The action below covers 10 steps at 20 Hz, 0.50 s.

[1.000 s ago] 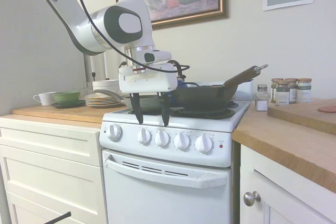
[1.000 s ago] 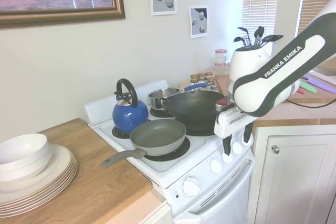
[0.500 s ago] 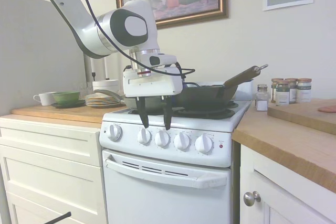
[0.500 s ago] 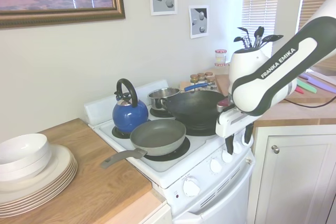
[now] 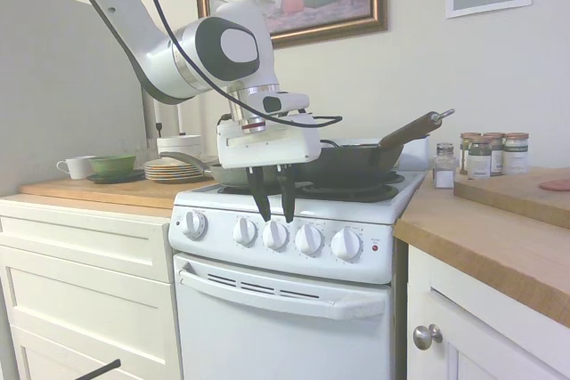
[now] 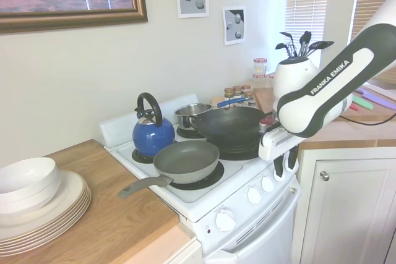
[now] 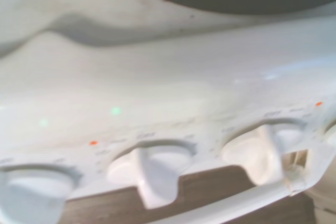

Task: Turn on the stove on the top right

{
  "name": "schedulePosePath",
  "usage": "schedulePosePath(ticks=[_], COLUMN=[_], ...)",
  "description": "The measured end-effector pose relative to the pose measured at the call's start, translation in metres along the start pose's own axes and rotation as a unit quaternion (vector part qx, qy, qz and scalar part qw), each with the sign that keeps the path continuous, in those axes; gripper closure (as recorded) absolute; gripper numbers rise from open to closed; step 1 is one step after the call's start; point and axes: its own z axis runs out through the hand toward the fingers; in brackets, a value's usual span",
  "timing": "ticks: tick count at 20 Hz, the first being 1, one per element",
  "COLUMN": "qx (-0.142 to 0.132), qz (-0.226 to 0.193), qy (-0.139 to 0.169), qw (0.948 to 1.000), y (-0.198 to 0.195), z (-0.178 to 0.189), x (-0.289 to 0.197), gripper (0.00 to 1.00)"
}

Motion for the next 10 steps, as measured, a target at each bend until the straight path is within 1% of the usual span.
schedulePosePath(ticks=[5,10], qx=[-0.001,-0.003], qz=[0.006,0.012], qy=[0.009,0.021], qw=[0.9999,0.9997], y=[-0.0010,-0.0019], z=[0.0070,0.0058], x=[0.0046,0.0087], gripper=[1.00,1.00])
